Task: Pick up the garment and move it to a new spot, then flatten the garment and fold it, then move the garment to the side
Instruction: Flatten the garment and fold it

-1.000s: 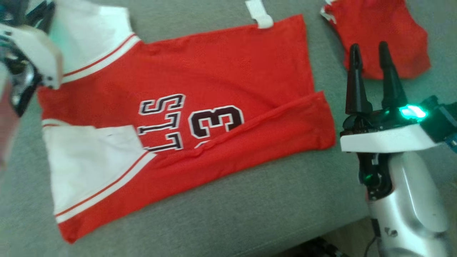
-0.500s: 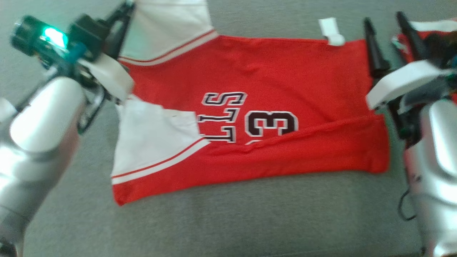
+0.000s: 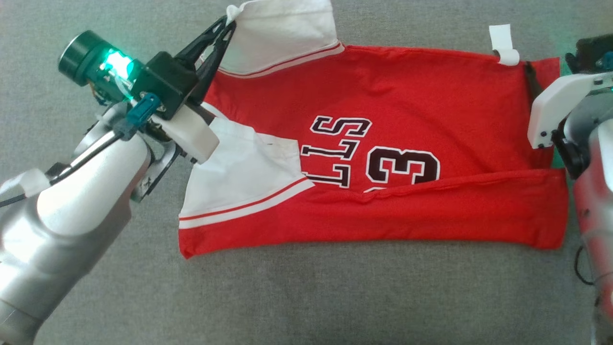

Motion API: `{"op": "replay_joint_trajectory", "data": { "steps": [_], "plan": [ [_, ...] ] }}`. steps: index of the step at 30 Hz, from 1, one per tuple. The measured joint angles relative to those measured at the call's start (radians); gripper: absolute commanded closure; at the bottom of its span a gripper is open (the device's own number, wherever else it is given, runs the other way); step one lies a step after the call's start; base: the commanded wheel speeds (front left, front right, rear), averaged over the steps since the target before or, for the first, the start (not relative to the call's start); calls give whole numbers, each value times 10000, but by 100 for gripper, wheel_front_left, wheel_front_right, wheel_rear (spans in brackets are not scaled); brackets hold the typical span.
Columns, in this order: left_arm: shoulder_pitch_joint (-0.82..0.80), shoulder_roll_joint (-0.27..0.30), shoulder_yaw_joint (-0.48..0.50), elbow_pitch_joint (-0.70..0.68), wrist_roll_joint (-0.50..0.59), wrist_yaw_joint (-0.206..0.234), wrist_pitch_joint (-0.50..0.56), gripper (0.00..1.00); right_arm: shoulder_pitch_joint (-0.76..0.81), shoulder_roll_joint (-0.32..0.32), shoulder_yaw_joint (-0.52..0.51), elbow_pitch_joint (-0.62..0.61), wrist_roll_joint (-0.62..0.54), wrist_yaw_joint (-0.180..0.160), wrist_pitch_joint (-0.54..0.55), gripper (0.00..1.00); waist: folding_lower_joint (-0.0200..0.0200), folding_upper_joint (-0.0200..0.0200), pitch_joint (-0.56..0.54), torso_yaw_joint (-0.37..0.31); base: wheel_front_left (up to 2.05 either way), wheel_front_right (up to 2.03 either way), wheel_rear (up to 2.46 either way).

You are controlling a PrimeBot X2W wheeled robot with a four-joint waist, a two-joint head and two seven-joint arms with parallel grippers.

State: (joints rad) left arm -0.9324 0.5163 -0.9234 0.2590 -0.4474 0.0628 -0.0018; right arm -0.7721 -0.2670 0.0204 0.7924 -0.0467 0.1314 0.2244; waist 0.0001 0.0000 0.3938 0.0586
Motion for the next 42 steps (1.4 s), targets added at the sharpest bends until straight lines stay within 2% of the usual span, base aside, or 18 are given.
{"op": "replay_joint_trajectory", "data": {
  "steps": [6, 7, 8, 12, 17, 24, 29, 34, 36, 42],
  "plan": [
    [-1, 128, -6, -288, 0, 136, 153, 100, -587, 10, -117, 815, -253, 0, -56, 0, 0, 0, 141, 32, 0, 0, 0],
    [-1, 134, -6, -311, 0, 150, 192, 100, -675, 12, -84, 941, -251, 0, -56, 41, 0, 0, 155, 33, 0, 0, 0],
    [-1, 134, -6, -314, 0, 167, 194, 100, -766, 19, -44, 1062, -247, 0, -56, 100, 0, 0, 163, 29, 0, 0, 0],
    [-4, 205, 21, -278, -2, 284, 232, 100, -1025, 100, 305, 1463, -81, 0, -61, 100, 0, 0, 125, -40, 0, 0, 0],
    [-11, 382, 255, 111, -82, 537, 255, 100, -1058, 161, 878, 1576, 727, 0, -596, 100, 0, 0, -45, -252, 0, 0, 0],
    [-258, 487, 686, 905, -307, 610, 73, 100, -1982, 171, 1716, 790, 2240, 0, -1557, 100, -1, 0, -180, -653, 0, 0, 0],
    [-1128, 527, 978, 1739, -343, 585, -286, 100, -2700, 140, 2224, 393, 3066, 0, -2169, 100, 0, 0, -59, -908, 0, 0, 0],
    [-2050, 140, 1114, 2913, -174, 495, -1016, 100, -3205, 92, 2489, 537, 3626, 0, -2719, 100, 1, 0, 147, -976, 0, 0, 0],
    [-2309, -65, 1122, 3409, -150, 334, -1266, 100, -3372, 96, 2625, 742, 3804, 0, -2872, 100, 0, 0, 179, -973, 0, 0, 0],
    [-2410, -489, 878, 4337, -88, -27, -1693, 100, -3405, 77, 3597, 1187, 4276, 0, -3080, 100, -1, 0, 22, -882, 0, 0, 0]
  ]
}}
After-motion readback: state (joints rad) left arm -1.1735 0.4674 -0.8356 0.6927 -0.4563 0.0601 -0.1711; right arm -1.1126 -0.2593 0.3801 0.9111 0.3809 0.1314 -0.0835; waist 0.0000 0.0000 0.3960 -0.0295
